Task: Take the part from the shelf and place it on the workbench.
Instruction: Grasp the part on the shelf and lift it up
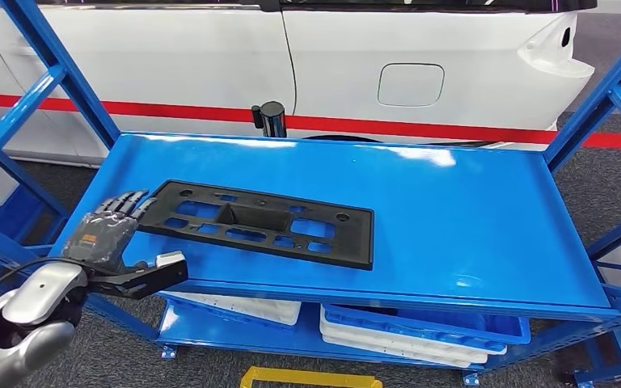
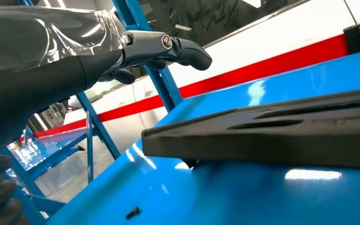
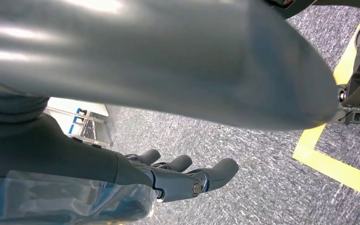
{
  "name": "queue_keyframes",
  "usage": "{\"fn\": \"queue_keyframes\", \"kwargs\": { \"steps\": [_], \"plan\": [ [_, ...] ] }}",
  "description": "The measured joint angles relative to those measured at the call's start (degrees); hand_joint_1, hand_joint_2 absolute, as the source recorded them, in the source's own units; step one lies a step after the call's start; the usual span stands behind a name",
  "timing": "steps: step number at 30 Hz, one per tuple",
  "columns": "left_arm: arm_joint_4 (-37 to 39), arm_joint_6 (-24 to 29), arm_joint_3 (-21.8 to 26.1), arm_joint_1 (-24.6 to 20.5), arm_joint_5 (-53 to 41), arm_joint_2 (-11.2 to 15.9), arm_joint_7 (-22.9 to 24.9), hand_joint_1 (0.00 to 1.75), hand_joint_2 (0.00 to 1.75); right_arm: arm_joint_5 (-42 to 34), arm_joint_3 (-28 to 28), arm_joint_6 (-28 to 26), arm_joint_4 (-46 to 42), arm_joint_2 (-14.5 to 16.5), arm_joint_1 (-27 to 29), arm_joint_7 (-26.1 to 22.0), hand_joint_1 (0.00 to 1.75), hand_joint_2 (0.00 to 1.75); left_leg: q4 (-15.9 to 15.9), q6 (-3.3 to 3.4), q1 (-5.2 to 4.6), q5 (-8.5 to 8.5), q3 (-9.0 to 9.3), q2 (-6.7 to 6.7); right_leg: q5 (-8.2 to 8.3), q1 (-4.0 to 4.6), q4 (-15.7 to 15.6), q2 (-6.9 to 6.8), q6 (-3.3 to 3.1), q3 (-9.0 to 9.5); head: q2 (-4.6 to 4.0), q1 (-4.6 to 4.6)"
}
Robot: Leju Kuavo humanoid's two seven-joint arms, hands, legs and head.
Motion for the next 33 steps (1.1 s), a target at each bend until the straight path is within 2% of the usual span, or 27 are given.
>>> {"fn": "queue_keyframes", "kwargs": {
  "steps": [14, 19, 33],
  "plan": [
    [1.16, 3.61, 0.10, 0.15, -4.81, -0.26, -1.83, 0.00, 1.75, 0.05, 1.01, 0.00, 0.00, 0.14, 0.00, 0.00, 0.00, 0.00, 0.00, 0.00, 0.01, 0.00, 0.02, 0.00, 0.00, 0.00, 0.00, 0.00, 0.00, -0.02, 0.00, 0.00],
    [2.20, 5.97, 0.10, 0.13, -7.06, -1.88, -3.58, 0.00, 1.75, 0.16, 1.35, 0.00, 0.00, 0.22, -0.04, 0.00, 0.00, 0.00, 0.00, 0.00, 0.01, 0.00, 0.03, 0.00, 0.00, 0.00, 0.00, 0.00, 0.00, -0.01, 0.00, 0.00],
    [5.26, 7.34, 0.08, -0.15, -7.42, -6.43, -5.19, 0.00, 1.75, 0.21, 1.89, 0.00, 0.00, 0.47, -0.05, 0.00, 0.00, 0.00, 0.01, 0.00, 0.01, 0.00, 0.04, 0.01, 0.00, 0.00, 0.00, 0.01, 0.00, 0.00, 0.00, 0.00]
  ]
}}
